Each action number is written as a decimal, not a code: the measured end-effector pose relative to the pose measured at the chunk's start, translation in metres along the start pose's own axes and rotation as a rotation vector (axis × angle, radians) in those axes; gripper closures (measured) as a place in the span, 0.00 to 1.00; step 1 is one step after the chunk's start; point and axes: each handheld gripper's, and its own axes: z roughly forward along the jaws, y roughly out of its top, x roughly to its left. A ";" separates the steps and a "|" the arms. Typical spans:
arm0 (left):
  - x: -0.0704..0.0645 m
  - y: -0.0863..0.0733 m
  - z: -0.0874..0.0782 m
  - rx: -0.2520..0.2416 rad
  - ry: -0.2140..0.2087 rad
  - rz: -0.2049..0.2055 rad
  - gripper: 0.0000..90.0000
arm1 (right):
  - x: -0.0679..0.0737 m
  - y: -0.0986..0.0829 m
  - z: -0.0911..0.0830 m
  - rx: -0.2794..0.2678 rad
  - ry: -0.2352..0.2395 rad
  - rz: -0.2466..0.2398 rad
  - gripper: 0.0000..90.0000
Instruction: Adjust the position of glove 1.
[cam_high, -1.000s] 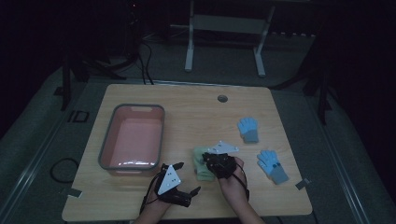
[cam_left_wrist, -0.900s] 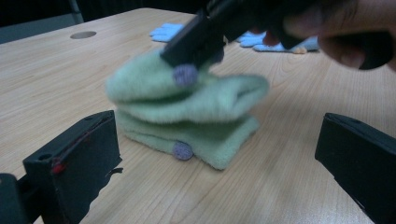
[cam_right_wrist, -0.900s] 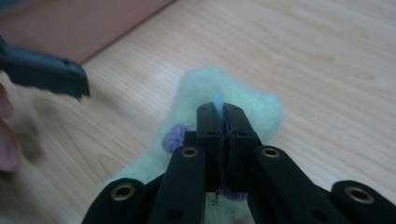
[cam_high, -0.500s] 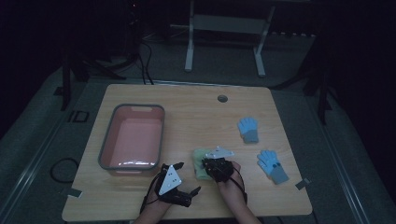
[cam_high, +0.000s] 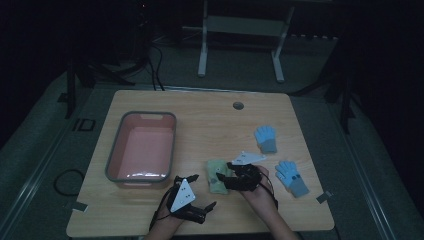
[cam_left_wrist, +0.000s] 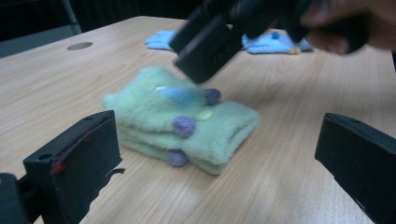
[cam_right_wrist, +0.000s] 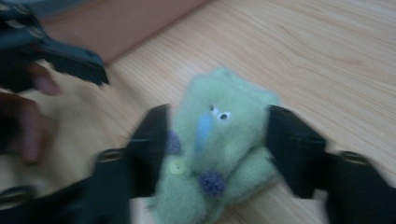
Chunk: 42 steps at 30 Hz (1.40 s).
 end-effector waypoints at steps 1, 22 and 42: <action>-0.001 0.000 0.000 0.008 0.001 0.005 0.00 | -0.005 0.000 -0.003 -0.004 0.045 -0.003 0.30; 0.017 0.024 0.015 0.102 -0.226 -0.039 0.19 | -0.046 0.010 0.006 -0.009 0.280 -0.168 0.34; 0.014 0.021 0.057 0.304 -0.188 0.253 0.50 | -0.074 0.005 0.064 0.145 0.335 -0.055 0.54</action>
